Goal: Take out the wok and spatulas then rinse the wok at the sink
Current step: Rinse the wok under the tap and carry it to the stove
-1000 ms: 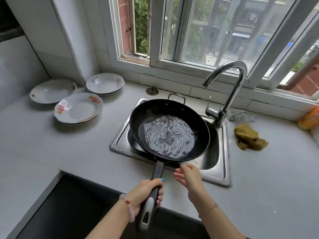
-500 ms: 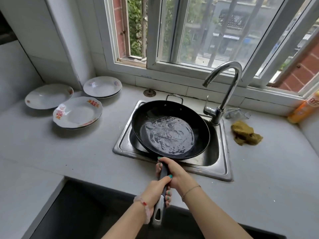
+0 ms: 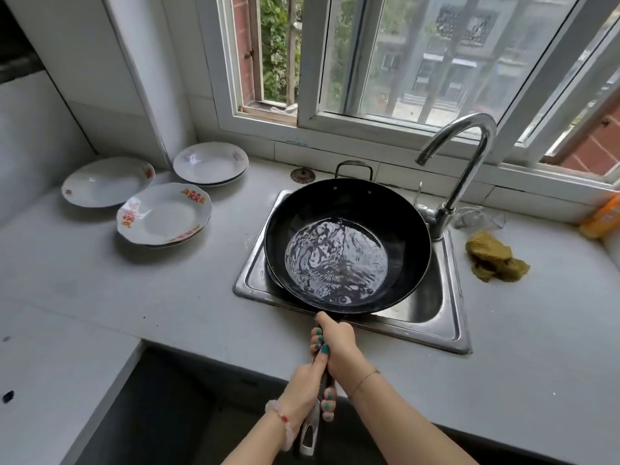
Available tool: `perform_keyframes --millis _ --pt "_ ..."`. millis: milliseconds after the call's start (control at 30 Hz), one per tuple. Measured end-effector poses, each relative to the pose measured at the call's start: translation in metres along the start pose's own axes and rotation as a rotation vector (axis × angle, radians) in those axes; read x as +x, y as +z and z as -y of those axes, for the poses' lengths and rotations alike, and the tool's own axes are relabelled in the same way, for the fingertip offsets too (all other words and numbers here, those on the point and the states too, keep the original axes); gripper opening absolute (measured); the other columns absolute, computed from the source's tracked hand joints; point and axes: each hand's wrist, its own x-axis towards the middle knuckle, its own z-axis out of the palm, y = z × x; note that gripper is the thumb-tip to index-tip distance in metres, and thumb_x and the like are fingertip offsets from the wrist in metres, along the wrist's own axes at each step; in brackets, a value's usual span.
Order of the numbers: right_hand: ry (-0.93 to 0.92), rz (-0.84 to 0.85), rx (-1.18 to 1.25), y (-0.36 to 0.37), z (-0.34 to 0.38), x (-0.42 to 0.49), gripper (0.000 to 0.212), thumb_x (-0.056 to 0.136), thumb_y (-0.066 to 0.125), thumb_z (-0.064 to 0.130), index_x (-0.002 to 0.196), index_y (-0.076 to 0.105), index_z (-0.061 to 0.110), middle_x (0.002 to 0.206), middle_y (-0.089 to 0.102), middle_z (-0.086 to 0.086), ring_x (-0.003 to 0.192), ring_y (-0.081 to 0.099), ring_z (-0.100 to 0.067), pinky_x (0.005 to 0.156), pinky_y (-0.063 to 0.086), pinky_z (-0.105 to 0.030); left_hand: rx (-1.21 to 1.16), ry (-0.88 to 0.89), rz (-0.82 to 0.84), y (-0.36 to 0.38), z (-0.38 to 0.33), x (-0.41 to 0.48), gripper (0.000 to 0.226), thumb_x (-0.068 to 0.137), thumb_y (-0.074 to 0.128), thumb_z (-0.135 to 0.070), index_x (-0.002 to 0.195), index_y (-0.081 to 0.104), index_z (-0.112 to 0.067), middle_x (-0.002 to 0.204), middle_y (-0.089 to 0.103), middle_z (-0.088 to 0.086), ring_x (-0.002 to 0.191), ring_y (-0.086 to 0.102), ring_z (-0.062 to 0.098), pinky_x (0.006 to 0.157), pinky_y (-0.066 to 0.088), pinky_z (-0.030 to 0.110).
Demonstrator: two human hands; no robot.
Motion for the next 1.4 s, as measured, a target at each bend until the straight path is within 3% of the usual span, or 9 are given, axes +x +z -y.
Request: perform_keyframes --millis 300,600,800,1000,1067,1233,1333,1400 --pt "0.032 0.065 0.051 0.003 0.001 -0.001 0.032 0.084 0.050 0.005 0.058 0.034 0.017 0.050 0.031 0.002 0.034 0.025 -0.007 0.033 0.024 -0.016 0.071 0.051 -0.026 -0.003 -0.005 -0.007 0.044 0.094 0.034 -0.049 0.081 0.046 -0.009 0.041 0.045 -0.001 0.033 0.043 0.012 0.037 0.039 0.021" --pt "0.101 0.389 0.170 0.026 0.019 0.000 0.035 0.090 0.048 0.011 0.060 0.032 0.019 0.043 0.024 0.007 0.031 0.020 -0.004 0.029 0.018 -0.014 0.260 0.311 -0.268 -0.003 -0.025 -0.021 0.040 0.097 0.038 -0.039 0.076 0.050 -0.008 0.042 0.051 -0.003 0.035 0.047 0.012 0.038 0.043 0.025" --pt "0.177 0.600 0.250 0.047 0.035 0.004 0.048 0.091 0.042 0.015 0.044 0.032 0.020 0.036 0.024 0.008 0.026 0.021 -0.003 0.025 0.019 -0.013 0.467 0.410 -0.465 -0.008 -0.049 -0.032 0.039 0.097 0.037 -0.038 0.075 0.053 -0.009 0.049 0.053 0.001 0.034 0.049 0.008 0.038 0.044 0.021" --pt "0.216 0.713 0.413 0.059 0.042 0.003 0.048 0.086 0.039 0.013 0.039 0.036 0.018 0.035 0.016 0.009 0.025 0.013 -0.003 0.025 0.015 -0.011 0.768 0.465 -0.632 -0.015 -0.064 -0.038 0.035 0.096 0.035 -0.040 0.077 0.052 -0.015 0.062 0.059 0.002 0.048 0.056 0.013 0.046 0.049 0.025" --pt "0.230 0.745 0.458 0.064 0.043 0.000 0.041 0.080 0.043 0.012 0.040 0.037 0.017 0.042 0.010 0.009 0.031 0.007 -0.004 0.025 0.014 -0.011 0.860 0.467 -0.677 -0.017 -0.067 -0.039 0.035 0.096 0.036 -0.040 0.078 0.053 -0.015 0.068 0.061 0.004 0.056 0.060 0.017 0.053 0.053 0.030" --pt "0.218 0.850 0.538 0.070 0.038 -0.008 0.034 0.067 0.060 0.005 0.043 0.038 0.015 0.044 0.011 0.010 0.033 0.008 -0.004 0.026 0.015 -0.013 1.042 0.478 -0.781 -0.023 -0.066 -0.047 0.033 0.095 0.035 -0.044 0.081 0.052 -0.019 0.066 0.054 -0.004 0.062 0.057 0.010 0.050 0.040 0.018" --pt "0.227 1.001 0.593 0.074 0.037 -0.014 0.046 0.053 0.076 -0.003 0.045 0.035 0.016 0.042 0.013 0.009 0.031 0.010 -0.006 0.027 0.015 -0.013 1.113 0.513 -0.827 -0.026 -0.067 -0.055 0.031 0.095 0.034 -0.046 0.080 0.046 -0.021 0.062 0.050 -0.007 0.056 0.052 0.006 0.046 0.034 0.016" --pt "0.217 1.094 0.592 0.079 0.037 -0.021 0.053 0.055 0.077 -0.003 0.048 0.030 0.019 0.040 0.015 0.008 0.030 0.012 -0.007 0.028 0.016 -0.014 1.165 0.529 -0.863 -0.027 -0.069 -0.062 0.030 0.095 0.034 -0.046 0.081 0.043 -0.022 0.062 0.049 -0.008 0.056 0.052 0.007 0.045 0.036 0.016"
